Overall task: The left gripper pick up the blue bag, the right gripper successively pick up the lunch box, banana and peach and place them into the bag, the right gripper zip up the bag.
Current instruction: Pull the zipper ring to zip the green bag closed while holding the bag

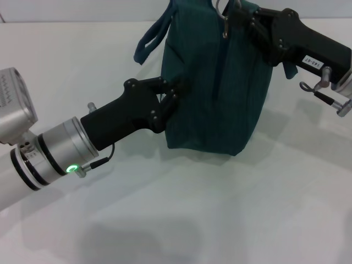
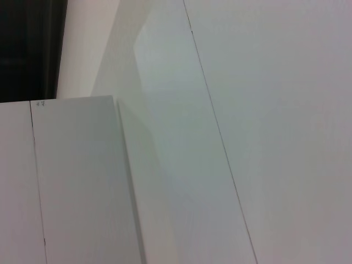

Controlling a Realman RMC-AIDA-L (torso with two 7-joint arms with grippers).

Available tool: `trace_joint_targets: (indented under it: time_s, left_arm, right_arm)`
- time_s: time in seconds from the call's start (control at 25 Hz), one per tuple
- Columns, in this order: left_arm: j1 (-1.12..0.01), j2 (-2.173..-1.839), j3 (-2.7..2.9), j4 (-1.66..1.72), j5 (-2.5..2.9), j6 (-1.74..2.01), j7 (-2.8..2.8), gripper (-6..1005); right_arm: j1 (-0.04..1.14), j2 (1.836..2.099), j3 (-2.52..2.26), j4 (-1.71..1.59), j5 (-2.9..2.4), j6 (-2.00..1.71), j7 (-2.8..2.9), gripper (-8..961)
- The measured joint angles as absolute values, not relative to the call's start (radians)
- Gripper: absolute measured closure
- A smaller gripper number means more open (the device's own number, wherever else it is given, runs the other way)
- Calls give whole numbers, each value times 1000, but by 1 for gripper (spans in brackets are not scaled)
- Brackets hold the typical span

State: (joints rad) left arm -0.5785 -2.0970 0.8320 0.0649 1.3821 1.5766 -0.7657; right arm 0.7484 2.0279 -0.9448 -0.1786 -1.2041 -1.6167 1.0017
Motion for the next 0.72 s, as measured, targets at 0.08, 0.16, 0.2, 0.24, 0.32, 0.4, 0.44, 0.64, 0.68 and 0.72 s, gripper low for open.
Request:
trace_joint_targets:
  time_s: [0.08, 0.16, 0.2, 0.24, 0.32, 0.4, 0.44, 0.64, 0.68, 0.72]
  left_arm:
    - [-579, -2097, 835, 65, 1382, 1577, -766, 907]
    - [-579, -2096, 838, 65, 1382, 1577, -765, 918]
    - [-578, -2096, 841, 66, 1382, 1577, -765, 924]
    - [-577, -2096, 845, 66, 1382, 1577, -765, 930]
    - [-574, -2095, 852, 66, 1382, 1577, -766, 930]
    - [-571, -2093, 866, 67, 1382, 1574, -773, 930]
    - [-569, -2093, 870, 68, 1382, 1572, -776, 930]
    - [-562, -2092, 897, 69, 1384, 1563, -780, 930]
    - [-561, -2092, 899, 69, 1385, 1563, -780, 930]
    - [-560, -2092, 902, 70, 1390, 1563, -780, 930]
  right_arm:
    - [749, 2028, -942, -172, -1204, -1617, 1002, 923]
    - [750, 2028, -939, -168, -1202, -1620, 1002, 922]
    - [751, 2028, -939, -168, -1198, -1623, 1004, 922]
    - [751, 2028, -940, -168, -1190, -1626, 1009, 922]
    - [749, 2028, -941, -168, -1178, -1631, 1019, 921]
    - [747, 2028, -941, -168, -1162, -1637, 1031, 921]
    - [746, 2028, -941, -168, -1155, -1639, 1037, 920]
    - [745, 2028, -938, -168, -1134, -1637, 1073, 919]
    - [745, 2028, -937, -168, -1133, -1635, 1077, 919]
    - [745, 2028, -937, -168, -1130, -1633, 1078, 919]
